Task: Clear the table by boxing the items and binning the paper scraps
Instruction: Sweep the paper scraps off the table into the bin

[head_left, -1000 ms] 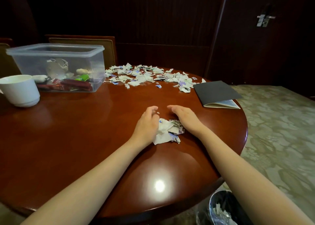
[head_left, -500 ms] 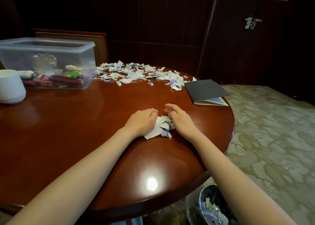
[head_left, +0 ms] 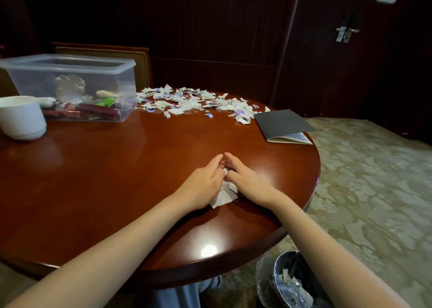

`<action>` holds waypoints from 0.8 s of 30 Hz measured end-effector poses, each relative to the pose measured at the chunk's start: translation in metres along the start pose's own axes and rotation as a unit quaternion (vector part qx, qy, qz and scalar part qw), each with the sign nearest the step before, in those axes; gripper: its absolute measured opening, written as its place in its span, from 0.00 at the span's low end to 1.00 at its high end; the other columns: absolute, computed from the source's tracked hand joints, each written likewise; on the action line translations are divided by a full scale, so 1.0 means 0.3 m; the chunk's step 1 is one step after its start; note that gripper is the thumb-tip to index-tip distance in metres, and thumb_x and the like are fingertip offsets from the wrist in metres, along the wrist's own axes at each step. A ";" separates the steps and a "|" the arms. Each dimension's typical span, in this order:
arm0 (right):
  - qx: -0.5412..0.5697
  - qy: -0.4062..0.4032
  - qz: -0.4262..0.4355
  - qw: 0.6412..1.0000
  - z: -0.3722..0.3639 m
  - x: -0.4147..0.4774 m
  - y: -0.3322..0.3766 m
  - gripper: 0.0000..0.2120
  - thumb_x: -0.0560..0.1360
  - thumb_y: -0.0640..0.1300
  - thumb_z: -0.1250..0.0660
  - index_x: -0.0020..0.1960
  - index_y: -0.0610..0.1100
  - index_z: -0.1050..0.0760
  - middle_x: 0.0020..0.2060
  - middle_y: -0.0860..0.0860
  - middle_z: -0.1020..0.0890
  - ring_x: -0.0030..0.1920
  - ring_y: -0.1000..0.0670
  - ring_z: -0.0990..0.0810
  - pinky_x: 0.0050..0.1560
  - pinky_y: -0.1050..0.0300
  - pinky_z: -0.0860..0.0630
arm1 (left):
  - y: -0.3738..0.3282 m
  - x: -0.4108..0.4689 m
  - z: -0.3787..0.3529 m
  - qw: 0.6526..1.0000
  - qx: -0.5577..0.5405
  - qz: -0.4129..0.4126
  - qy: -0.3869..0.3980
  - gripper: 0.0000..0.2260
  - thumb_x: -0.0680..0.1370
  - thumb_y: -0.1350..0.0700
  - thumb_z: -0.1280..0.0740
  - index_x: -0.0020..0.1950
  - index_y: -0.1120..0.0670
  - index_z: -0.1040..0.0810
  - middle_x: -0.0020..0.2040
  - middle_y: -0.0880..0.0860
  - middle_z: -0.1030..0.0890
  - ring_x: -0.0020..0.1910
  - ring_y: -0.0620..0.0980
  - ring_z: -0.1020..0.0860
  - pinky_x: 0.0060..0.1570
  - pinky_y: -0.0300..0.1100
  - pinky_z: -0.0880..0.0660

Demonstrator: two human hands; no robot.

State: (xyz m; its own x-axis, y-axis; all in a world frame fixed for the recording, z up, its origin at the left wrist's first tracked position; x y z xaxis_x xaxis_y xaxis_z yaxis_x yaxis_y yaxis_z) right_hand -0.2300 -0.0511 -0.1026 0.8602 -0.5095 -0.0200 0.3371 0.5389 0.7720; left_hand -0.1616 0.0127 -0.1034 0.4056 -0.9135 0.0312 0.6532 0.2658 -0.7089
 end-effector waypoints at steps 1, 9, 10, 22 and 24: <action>0.009 0.000 0.001 1.000 0.000 -0.007 0.000 0.30 0.79 0.46 0.45 0.77 0.51 0.53 0.74 0.52 0.39 0.70 0.51 0.35 0.70 0.54 0.38 | 0.001 -0.004 0.000 1.000 -0.015 0.010 0.003 0.22 0.83 0.53 0.53 0.77 0.51 0.47 0.75 0.53 0.37 0.70 0.52 0.34 0.64 0.42 0.36; -0.171 -0.009 0.079 0.982 -0.035 -0.078 0.076 0.32 0.75 0.57 0.37 0.74 0.45 0.41 0.67 0.49 0.29 0.65 0.49 0.29 0.62 0.54 0.31 | -0.015 -0.076 0.008 0.981 -0.192 0.020 -0.003 0.20 0.83 0.52 0.52 0.76 0.50 0.43 0.74 0.49 0.37 0.71 0.47 0.36 0.65 0.39 0.36; -0.173 -0.007 0.074 0.982 -0.036 -0.086 0.081 0.34 0.75 0.59 0.37 0.74 0.45 0.43 0.68 0.49 0.31 0.67 0.48 0.31 0.64 0.53 0.34 | -0.005 -0.079 0.016 0.974 -0.223 0.032 -0.019 0.21 0.83 0.52 0.52 0.76 0.51 0.43 0.75 0.50 0.38 0.73 0.48 0.38 0.69 0.42 0.39; -0.245 -0.040 0.076 0.966 -0.113 -0.067 0.114 0.23 0.78 0.56 0.41 0.71 0.49 0.33 0.69 0.49 0.34 0.67 0.48 0.32 0.63 0.58 0.36 | 0.072 -0.237 0.101 0.878 -0.439 0.114 -0.154 0.21 0.83 0.55 0.55 0.75 0.57 0.40 0.73 0.55 0.35 0.74 0.51 0.39 0.72 0.44 0.44; -0.242 -0.050 0.101 0.964 -0.111 -0.069 0.119 0.18 0.79 0.51 0.41 0.68 0.47 0.30 0.65 0.49 0.31 0.64 0.49 0.30 0.57 0.62 0.35 | 0.064 -0.277 0.096 0.865 -0.457 0.114 -0.172 0.20 0.83 0.54 0.54 0.74 0.56 0.39 0.73 0.54 0.34 0.73 0.50 0.38 0.71 0.43 0.43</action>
State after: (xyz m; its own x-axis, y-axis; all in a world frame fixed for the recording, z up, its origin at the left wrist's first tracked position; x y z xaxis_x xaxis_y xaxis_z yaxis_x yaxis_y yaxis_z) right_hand -0.2231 0.0010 -0.0959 0.8944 -0.4099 0.1790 0.3261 0.8714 0.3666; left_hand -0.1643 0.1026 -0.0995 0.7265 -0.6818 -0.0860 -0.1834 -0.0718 -0.9804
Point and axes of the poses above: each hand's wrist, its own x-axis towards the middle knuckle, its own z-axis out of the back of the hand, y = z × x, the point moved 7 cm from there along x, towards the middle knuckle
